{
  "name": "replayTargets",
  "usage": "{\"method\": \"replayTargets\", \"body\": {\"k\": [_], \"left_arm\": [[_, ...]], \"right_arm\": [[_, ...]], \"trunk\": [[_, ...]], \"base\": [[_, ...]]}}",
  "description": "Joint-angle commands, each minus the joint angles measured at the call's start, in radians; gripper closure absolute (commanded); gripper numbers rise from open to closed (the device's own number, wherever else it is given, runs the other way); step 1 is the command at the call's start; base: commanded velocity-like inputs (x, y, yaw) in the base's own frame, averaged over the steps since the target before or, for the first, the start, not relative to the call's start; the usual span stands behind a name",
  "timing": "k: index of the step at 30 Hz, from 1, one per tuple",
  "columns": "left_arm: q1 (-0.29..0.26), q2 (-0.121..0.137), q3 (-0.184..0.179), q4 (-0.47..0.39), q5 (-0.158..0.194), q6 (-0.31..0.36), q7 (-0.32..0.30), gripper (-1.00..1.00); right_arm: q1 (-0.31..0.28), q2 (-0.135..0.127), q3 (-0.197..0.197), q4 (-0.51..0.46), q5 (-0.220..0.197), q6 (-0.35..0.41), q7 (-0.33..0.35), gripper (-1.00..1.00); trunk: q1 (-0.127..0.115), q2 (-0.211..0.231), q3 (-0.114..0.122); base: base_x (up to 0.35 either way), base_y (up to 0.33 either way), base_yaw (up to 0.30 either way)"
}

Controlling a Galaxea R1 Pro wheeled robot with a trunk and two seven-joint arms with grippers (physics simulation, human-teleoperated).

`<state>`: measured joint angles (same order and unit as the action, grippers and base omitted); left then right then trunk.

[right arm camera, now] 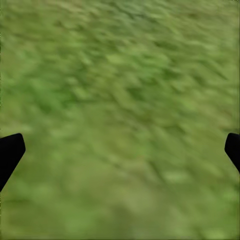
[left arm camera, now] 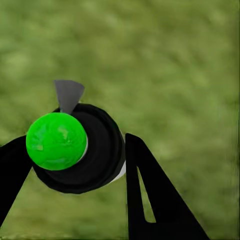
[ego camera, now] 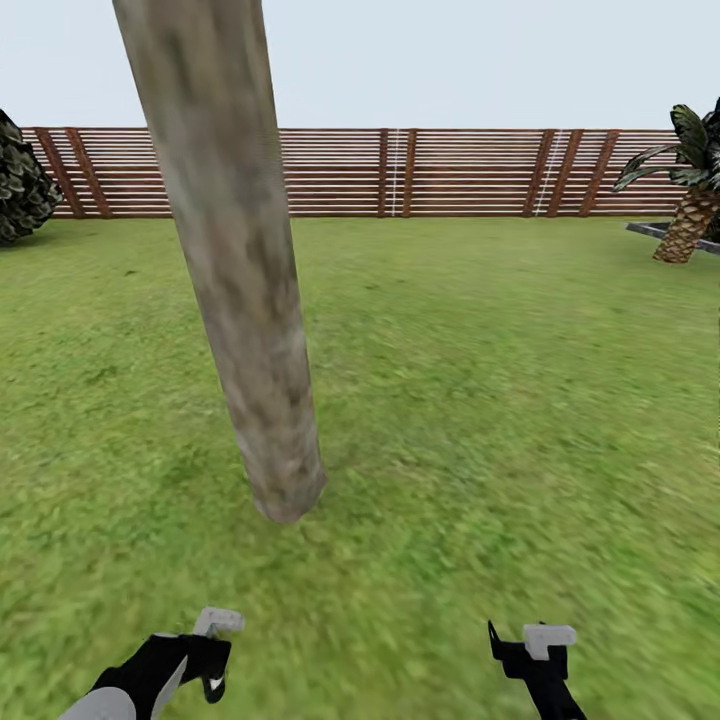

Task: In the garden, pick up the pesticide atomizer on the floor and spray pesticide onto both trees until each tree trunk is fully covered.

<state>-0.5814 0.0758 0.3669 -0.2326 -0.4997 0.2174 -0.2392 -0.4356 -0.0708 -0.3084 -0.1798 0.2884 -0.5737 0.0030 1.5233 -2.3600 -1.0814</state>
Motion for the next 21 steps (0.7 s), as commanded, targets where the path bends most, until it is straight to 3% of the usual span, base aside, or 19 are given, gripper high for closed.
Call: {"method": "replayTargets", "body": {"k": [1,3,4,9,14,21], "left_arm": [[-0.015,-0.013,0.001,-0.031,0.002,0.053,0.000,1.00],[-0.023,-0.023,0.001,-0.063,0.003,0.083,0.000,1.00],[-0.014,-0.043,0.001,-0.168,0.003,0.115,-0.011,1.00],[-0.015,-0.073,0.001,-0.176,0.005,0.114,-0.011,1.00],[-0.014,-0.079,-0.001,-0.177,0.003,0.114,-0.006,1.00],[-0.014,-0.092,0.000,-0.176,0.004,0.114,-0.004,1.00]], "right_arm": [[0.000,0.000,0.000,0.000,0.000,0.000,0.000,-1.00],[0.000,0.000,0.000,0.000,0.000,0.000,0.000,-1.00],[0.000,-0.001,0.000,0.002,0.000,0.000,0.000,-1.00],[0.000,-0.001,0.000,0.002,0.000,0.000,0.000,-1.00],[0.000,0.001,0.000,0.002,0.000,0.001,0.002,-1.00],[0.000,0.001,0.000,0.002,0.001,0.002,0.003,-1.00]], "trunk": [[0.000,0.000,0.000],[0.000,0.000,0.000],[0.000,0.000,0.000],[0.000,0.000,0.000],[0.000,0.000,0.000],[0.000,0.000,0.000]], "base": [[0.004,0.000,-0.005],[0.002,0.000,-0.003],[0.000,0.000,0.000],[0.000,0.000,0.000],[0.001,0.000,0.000],[0.229,0.000,0.000]]}}
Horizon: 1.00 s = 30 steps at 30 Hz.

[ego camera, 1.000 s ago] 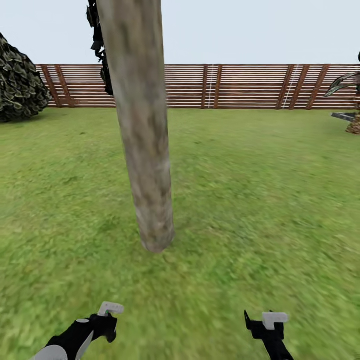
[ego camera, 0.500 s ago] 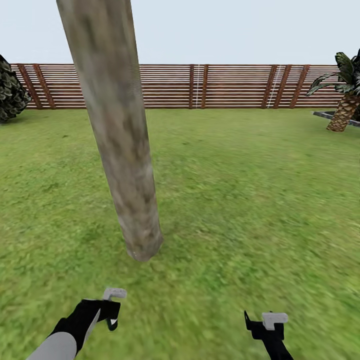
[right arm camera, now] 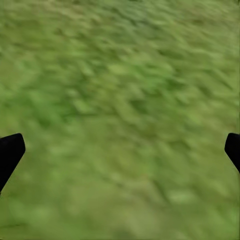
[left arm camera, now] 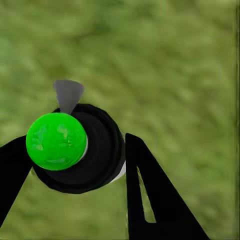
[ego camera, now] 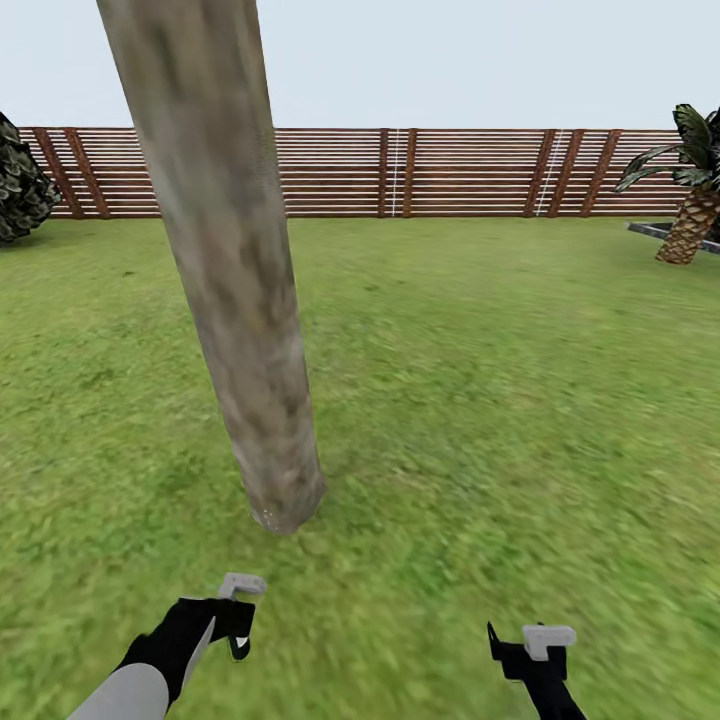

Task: In the garden, pick up the pesticide atomizer on the floor and spray pesticide onto both trees until each tree trunk is fully covered.

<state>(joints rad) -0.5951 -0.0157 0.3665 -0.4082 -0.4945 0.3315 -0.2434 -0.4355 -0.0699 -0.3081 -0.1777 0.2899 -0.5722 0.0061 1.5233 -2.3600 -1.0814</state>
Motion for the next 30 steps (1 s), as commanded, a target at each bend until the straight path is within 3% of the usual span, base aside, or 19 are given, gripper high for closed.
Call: {"method": "replayTargets", "body": {"k": [1,4,7,9,13,14,17,19,22,25,30], "left_arm": [[0.000,-0.010,0.000,0.000,-0.002,0.000,-0.001,1.00],[0.000,-0.044,-0.003,0.000,-0.005,0.000,-0.001,1.00],[-0.001,-0.049,-0.010,-0.001,-0.005,0.001,-0.002,1.00],[-0.005,-0.027,-0.008,-0.003,-0.006,0.002,-0.004,1.00],[-0.013,0.075,-0.005,-0.004,0.000,0.004,-0.005,1.00],[-0.013,0.081,-0.007,-0.004,0.001,0.003,-0.002,1.00],[-0.015,0.078,-0.008,-0.004,0.001,0.001,-0.001,1.00],[-0.018,0.028,-0.012,-0.006,-0.002,0.002,-0.002,1.00],[-0.028,0.006,-0.022,-0.026,-0.004,0.011,-0.006,1.00],[-0.034,0.012,-0.029,-0.078,-0.003,0.019,-0.009,1.00],[-0.036,0.052,-0.024,-0.136,0.003,0.084,-0.010,1.00]], "right_arm": [[0.000,0.000,0.000,0.000,0.000,0.000,0.000,-1.00],[0.000,0.000,0.000,0.000,0.000,0.000,0.000,-1.00],[0.000,-0.001,0.000,0.000,0.000,0.000,-0.001,-1.00],[0.000,-0.001,0.000,0.000,0.000,0.000,-0.001,-1.00],[0.000,-0.001,0.000,0.000,0.000,0.000,-0.001,-1.00],[0.000,-0.001,0.000,0.000,0.000,0.000,-0.001,-1.00],[0.000,-0.001,0.000,0.000,0.000,0.000,0.000,-1.00],[0.000,-0.001,0.000,0.000,0.000,0.000,0.000,-1.00],[0.000,-0.001,0.000,0.000,0.000,0.000,0.000,-1.00],[0.000,-0.001,0.000,0.000,0.000,0.000,0.000,-1.00],[0.000,-0.002,0.000,0.000,0.000,0.000,0.000,-1.00]], "trunk": [[0.000,0.000,0.000],[0.000,0.000,0.000],[0.000,0.000,0.000],[0.000,0.000,0.000],[0.000,0.000,0.000],[0.000,0.000,0.000],[0.000,0.000,0.000],[0.000,0.000,0.000],[0.000,0.000,0.000],[0.000,0.000,0.000],[0.000,0.000,0.000]], "base": [[0.109,0.000,0.000],[0.041,0.000,0.000],[0.008,0.000,0.000],[0.001,0.000,0.000],[0.000,0.000,0.000],[-0.085,0.000,0.000],[-0.229,0.000,0.000],[-0.173,0.000,0.000],[-0.055,0.000,0.000],[-0.008,0.000,0.000],[-0.001,0.000,0.000]]}}
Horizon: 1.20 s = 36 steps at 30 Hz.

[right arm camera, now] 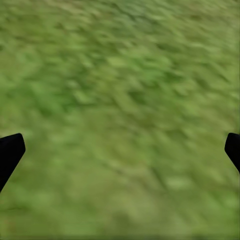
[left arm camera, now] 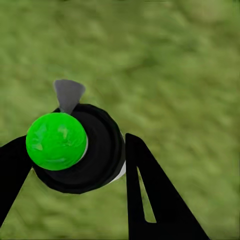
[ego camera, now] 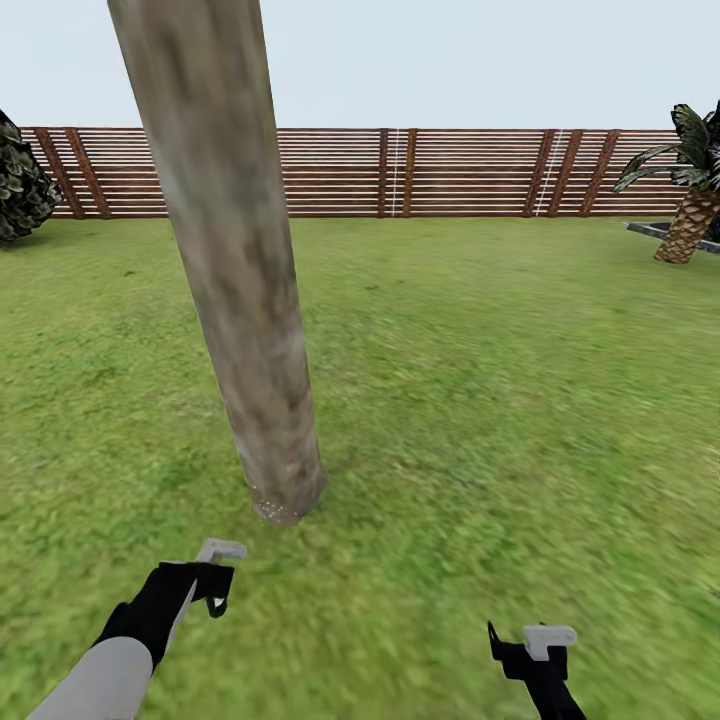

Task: In the garden, pick up the pesticide atomizer on the floor and spray pesticide onto both trees until each tree trunk is fully covered.

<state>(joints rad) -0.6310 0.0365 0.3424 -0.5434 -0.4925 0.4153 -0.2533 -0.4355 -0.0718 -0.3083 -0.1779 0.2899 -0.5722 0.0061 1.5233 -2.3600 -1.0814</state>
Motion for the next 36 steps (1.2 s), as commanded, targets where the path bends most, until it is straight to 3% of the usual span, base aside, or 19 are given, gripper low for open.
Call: {"method": "replayTargets", "body": {"k": [1,2,5,8,11,12,13,15,20,23,25,29,33,36], "left_arm": [[0.000,-0.004,-0.003,-0.014,0.000,0.009,0.000,1.00],[0.000,-0.011,-0.005,-0.023,0.000,0.013,0.000,1.00],[0.000,-0.073,-0.023,-0.037,-0.006,0.017,0.001,1.00],[0.000,-0.099,-0.073,-0.089,0.002,0.044,-0.001,1.00],[-0.001,-0.081,-0.076,-0.143,0.034,0.104,-0.038,1.00],[-0.003,-0.069,-0.076,-0.155,0.041,0.115,-0.059,1.00],[-0.005,-0.040,-0.077,-0.178,0.049,0.130,-0.097,1.00],[-0.005,-0.019,-0.079,-0.209,0.052,0.147,-0.119,1.00],[-0.003,-0.029,-0.094,-0.257,0.051,0.212,-0.130,1.00],[-0.006,-0.052,-0.160,-0.262,0.051,0.220,-0.128,1.00],[-0.007,-0.061,-0.180,-0.284,0.051,0.224,-0.128,1.00],[-0.008,-0.043,-0.177,-0.335,0.051,0.245,-0.129,1.00],[-0.008,0.013,-0.171,-0.354,0.059,0.286,-0.130,1.00],[-0.006,0.004,-0.177,-0.389,0.059,0.296,-0.130,1.00]], "right_arm": [[0.000,0.000,0.000,0.000,0.000,0.000,0.000,-1.00],[0.000,0.000,0.000,0.000,0.000,0.000,0.000,-1.00],[0.000,0.000,0.000,0.000,0.000,0.000,0.000,-1.00],[0.000,0.000,0.000,0.000,0.000,0.000,0.000,-1.00],[0.000,0.000,0.000,0.000,0.000,0.000,0.000,-1.00],[0.000,0.000,0.000,0.000,0.000,0.000,0.000,-1.00],[0.000,0.000,0.000,0.000,0.001,0.000,0.000,-1.00],[0.000,0.000,0.000,0.000,0.000,0.000,0.000,-1.00],[0.000,0.000,0.000,0.000,0.000,0.000,0.000,-1.00],[0.000,0.000,0.000,0.000,0.000,0.000,0.000,-1.00],[0.001,0.000,0.000,0.000,0.001,0.000,0.000,-1.00],[0.000,0.000,0.000,0.000,0.000,0.000,0.000,-1.00],[0.000,0.000,0.000,0.000,0.000,0.000,0.000,-1.00],[0.000,0.000,0.000,0.000,0.000,0.000,0.000,-1.00]], "trunk": [[0.000,0.000,0.000],[0.000,0.000,0.000],[0.000,0.000,0.000],[0.000,0.000,0.000],[0.000,0.000,0.000],[0.000,0.000,0.000],[0.000,0.000,0.000],[0.000,0.000,0.000],[0.000,0.000,0.000],[0.000,0.000,0.000],[0.000,0.000,0.000],[0.000,0.000,0.000],[0.000,0.000,0.000],[0.000,0.000,0.000]], "base": [[0.000,0.000,0.000],[0.000,0.000,0.000],[0.000,0.000,0.000],[0.000,0.000,0.000],[0.000,0.000,0.000],[0.000,0.000,0.000],[0.000,0.000,0.000],[0.000,0.000,0.000],[-0.138,0.000,0.000],[-0.310,0.000,0.000],[-0.126,0.000,0.000],[-0.022,0.000,0.000],[-0.002,0.000,0.000],[-0.106,0.000,0.000]]}}
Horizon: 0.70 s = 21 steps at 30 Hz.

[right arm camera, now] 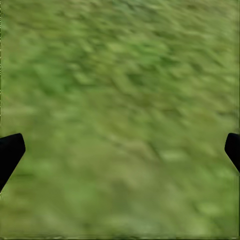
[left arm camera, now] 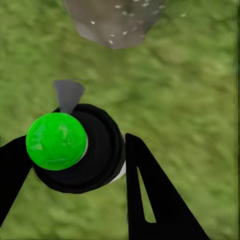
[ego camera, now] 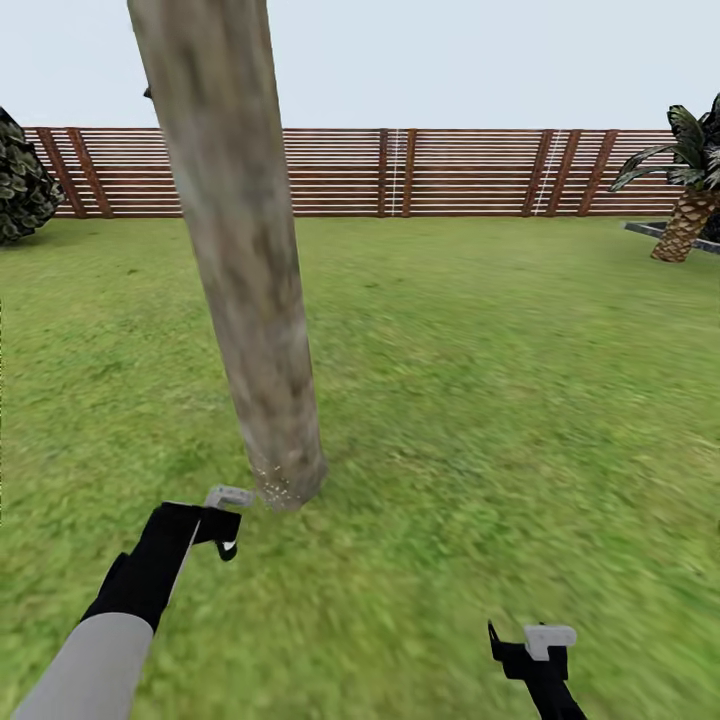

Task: In the garden, pick up the pesticide atomizer on the floor and spray pesticide onto both trees until each tree trunk is fully covered.

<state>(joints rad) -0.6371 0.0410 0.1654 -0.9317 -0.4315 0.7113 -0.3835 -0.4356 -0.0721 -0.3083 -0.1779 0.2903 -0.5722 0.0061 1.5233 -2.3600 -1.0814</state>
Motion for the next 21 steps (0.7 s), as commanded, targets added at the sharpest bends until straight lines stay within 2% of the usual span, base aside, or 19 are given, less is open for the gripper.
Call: {"method": "replayTargets", "body": {"k": [1,4,7,9,11,12,14,15,17,18,21], "left_arm": [[0.000,-0.005,-0.001,-0.010,-0.002,0.005,0.000,1.00],[0.000,-0.058,-0.007,-0.031,-0.003,0.015,0.000,1.00],[-0.013,-0.082,-0.012,-0.046,-0.004,0.019,0.000,1.00],[-0.028,-0.079,-0.009,-0.055,-0.003,0.039,0.000,1.00],[-0.058,-0.064,-0.005,-0.063,-0.003,0.079,-0.001,1.00],[-0.072,-0.043,-0.004,-0.067,-0.002,0.102,-0.001,1.00],[-0.079,-0.022,-0.005,-0.069,0.000,0.114,-0.001,1.00],[-0.081,-0.022,-0.009,-0.073,0.000,0.120,-0.002,1.00],[-0.083,-0.068,-0.043,-0.099,-0.001,0.133,-0.002,1.00],[-0.086,-0.082,-0.056,-0.111,-0.002,0.148,-0.002,1.00],[-0.104,-0.086,-0.068,-0.159,0.000,0.212,-0.003,1.00]], "right_arm": [[0.000,0.000,0.000,0.000,0.000,0.000,0.000,-1.00],[0.000,0.000,0.000,0.000,0.000,0.000,0.000,-1.00],[0.001,0.000,0.000,0.000,0.000,0.000,0.000,-1.00],[0.001,0.000,0.000,0.000,0.000,0.000,0.000,-1.00],[0.001,0.000,0.000,0.000,0.000,0.000,0.000,-1.00],[0.001,0.000,0.000,0.000,0.000,0.000,0.000,-1.00],[0.000,0.000,0.000,0.000,0.000,0.000,0.000,-1.00],[0.000,0.000,0.000,0.000,0.000,0.000,0.000,-1.00],[0.001,0.000,0.000,0.000,0.000,0.000,0.000,-1.00],[0.000,0.000,0.000,0.000,0.000,0.000,0.000,-1.00],[0.000,0.000,0.000,0.000,0.000,0.000,0.000,-1.00]], "trunk": [[0.000,0.000,0.000],[0.000,0.000,0.000],[0.000,0.000,0.000],[0.000,0.000,0.000],[0.000,0.000,0.000],[0.000,0.000,0.000],[0.000,0.000,0.000],[0.000,0.000,0.000],[0.000,0.000,0.000],[0.000,0.000,0.000],[0.000,0.000,0.000]], "base": [[-0.252,0.000,0.000],[-0.248,0.000,0.000],[-0.071,0.000,0.000],[-0.012,0.000,0.000],[-0.004,0.000,0.000],[-0.001,0.000,0.000],[0.000,0.000,0.000],[0.000,0.000,0.000],[0.000,0.000,0.000],[0.000,0.000,0.000],[0.000,0.000,0.000]]}}
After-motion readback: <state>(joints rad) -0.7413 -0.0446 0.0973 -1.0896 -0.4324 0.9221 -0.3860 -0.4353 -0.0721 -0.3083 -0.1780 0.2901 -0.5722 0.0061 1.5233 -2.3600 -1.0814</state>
